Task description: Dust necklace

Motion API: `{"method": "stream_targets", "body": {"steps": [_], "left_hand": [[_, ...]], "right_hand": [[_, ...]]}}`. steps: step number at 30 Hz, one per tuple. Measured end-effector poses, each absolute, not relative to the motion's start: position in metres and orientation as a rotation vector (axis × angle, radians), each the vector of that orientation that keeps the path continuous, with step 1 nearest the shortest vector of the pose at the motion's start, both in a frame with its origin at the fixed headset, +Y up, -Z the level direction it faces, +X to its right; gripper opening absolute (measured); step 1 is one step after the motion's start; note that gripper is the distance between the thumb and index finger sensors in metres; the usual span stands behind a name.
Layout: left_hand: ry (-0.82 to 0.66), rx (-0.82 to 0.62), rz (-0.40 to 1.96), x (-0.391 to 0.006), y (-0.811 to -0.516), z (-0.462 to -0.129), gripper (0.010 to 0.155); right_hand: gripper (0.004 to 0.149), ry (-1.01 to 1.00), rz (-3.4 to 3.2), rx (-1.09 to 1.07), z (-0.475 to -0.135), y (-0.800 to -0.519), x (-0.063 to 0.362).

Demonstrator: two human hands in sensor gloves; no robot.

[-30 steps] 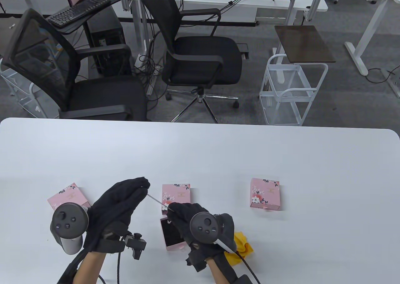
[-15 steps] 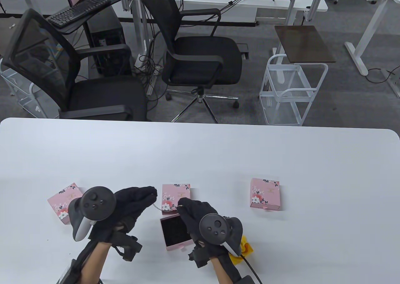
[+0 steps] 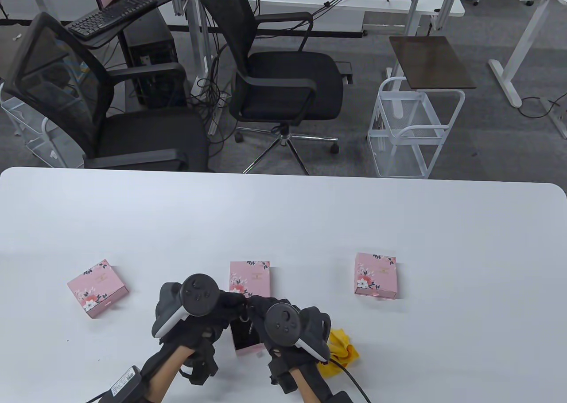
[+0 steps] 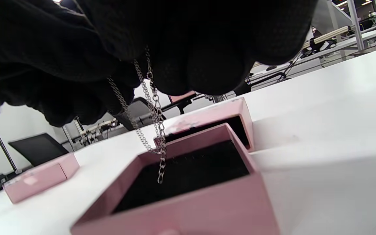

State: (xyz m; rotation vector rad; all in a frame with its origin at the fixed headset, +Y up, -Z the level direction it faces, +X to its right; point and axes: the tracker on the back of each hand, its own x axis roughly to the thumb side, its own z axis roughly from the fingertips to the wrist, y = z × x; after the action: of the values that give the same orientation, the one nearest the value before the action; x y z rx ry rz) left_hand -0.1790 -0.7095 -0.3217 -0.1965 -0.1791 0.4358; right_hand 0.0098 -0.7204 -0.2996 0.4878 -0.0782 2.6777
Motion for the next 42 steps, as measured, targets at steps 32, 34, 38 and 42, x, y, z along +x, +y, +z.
{"method": "stream_targets", "body": {"steps": [32,34,38,42], "left_hand": [[-0.173,-0.098,0.195,-0.173,-0.744,-0.325,0.053],[-0.216,-0.178,0.214,-0.172,-0.752,-0.329,0.058],[-0.254,-0.264,0.216,-0.172,-0.764,-0.334,0.061],[-0.242,-0.342,0.210,-0.173,-0.770,-0.338,0.059]], "right_hand": [[0.053,0.416,3.034,0.590,-0.290,-0.724,0.008],[0.054,0.474,3.065,0.581,-0.291,-0.729,0.006],[0.052,0.477,3.112,0.550,-0.292,-0.738,0.003],[0.043,0.348,3.140,0.549,-0.295,-0.742,0.004]]}}
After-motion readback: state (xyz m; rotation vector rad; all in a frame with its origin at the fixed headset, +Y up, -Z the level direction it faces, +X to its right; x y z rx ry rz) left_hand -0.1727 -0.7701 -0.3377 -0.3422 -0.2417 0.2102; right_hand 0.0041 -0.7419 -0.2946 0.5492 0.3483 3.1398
